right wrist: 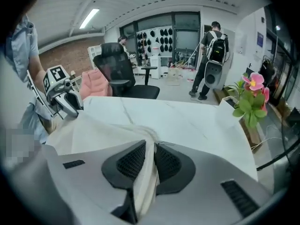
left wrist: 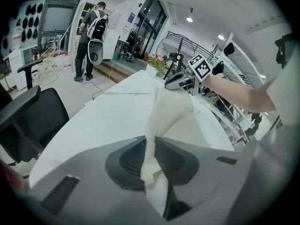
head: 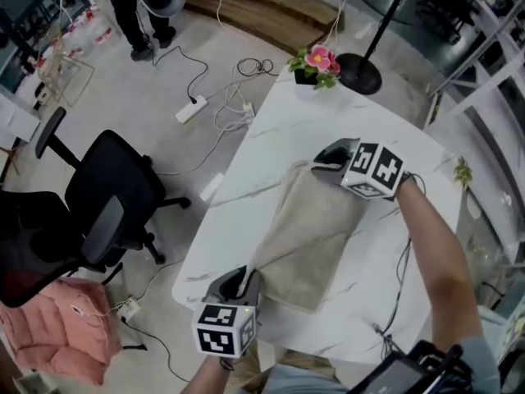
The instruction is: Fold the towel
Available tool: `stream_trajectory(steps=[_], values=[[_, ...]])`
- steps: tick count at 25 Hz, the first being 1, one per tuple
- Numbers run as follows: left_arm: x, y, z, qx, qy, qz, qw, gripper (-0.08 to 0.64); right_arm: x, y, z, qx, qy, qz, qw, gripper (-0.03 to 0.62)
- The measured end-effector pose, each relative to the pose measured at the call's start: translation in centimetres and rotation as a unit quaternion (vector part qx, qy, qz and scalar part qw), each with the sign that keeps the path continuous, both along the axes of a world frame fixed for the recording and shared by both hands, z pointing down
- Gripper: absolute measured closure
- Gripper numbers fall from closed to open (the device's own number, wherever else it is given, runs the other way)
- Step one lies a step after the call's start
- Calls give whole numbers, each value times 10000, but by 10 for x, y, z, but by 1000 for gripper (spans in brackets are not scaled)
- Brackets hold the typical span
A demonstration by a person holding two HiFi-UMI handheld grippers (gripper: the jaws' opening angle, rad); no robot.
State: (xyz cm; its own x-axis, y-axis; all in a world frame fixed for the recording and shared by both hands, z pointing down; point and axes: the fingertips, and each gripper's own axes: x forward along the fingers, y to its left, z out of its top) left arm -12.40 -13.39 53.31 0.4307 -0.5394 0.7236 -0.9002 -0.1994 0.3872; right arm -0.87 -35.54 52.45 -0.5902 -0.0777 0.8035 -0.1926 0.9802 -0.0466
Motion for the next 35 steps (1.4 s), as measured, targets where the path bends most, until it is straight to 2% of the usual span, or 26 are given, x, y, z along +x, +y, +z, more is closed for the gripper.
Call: stream_trajectory(steps=[3, 8, 11, 16, 21, 24, 25, 27, 29, 31, 33, 35], values=[[1, 0, -8, 149, -35, -47, 9999, 515, 1, -2, -19, 250, -251, 35, 9994, 532], [7, 14, -35, 395, 55, -118, 9991, 518, -16, -1, -86, 1087, -827, -48, 9906, 532], [3, 20, -38, 380, 79, -266, 9989, 518, -38, -4, -92, 1289, -847, -285, 9876, 529], [-6, 23, -10, 97, -81, -432, 9990, 517, -71, -13, -36, 1055, -535, -558, 9914, 528], [-11, 20, 8, -61, -98, -484, 9988, 515, -71, -21, 20, 755, -240, -449, 9958, 525], [-11, 15, 13, -121, -117, -442, 9989, 517, -69, -26, 25, 558, -457, -154, 9973, 521], [-10, 14, 13, -132, -122, -417, 9990, 517, -69, -29, 20, 514, -514, -84, 9973, 493], [-10, 14, 10, -128, -91, -386, 9991, 512, -69, -34, -5, 366, -885, 149, 9953, 369], [-12, 15, 4, -72, -1, -408, 9991, 498, -62, -42, -44, 390, -1411, 457, 9882, 362], [-14, 15, 1, -27, 46, -419, 9991, 488, -48, -46, -75, 673, -1628, 614, 9824, 368], [-13, 17, 3, -48, 7, -350, 9994, 486, -29, -33, -83, 832, -1566, 528, 9827, 432], [-13, 21, 8, -103, -78, -238, 9996, 486, -12, -7, -70, 734, -1352, 280, 9877, 496]])
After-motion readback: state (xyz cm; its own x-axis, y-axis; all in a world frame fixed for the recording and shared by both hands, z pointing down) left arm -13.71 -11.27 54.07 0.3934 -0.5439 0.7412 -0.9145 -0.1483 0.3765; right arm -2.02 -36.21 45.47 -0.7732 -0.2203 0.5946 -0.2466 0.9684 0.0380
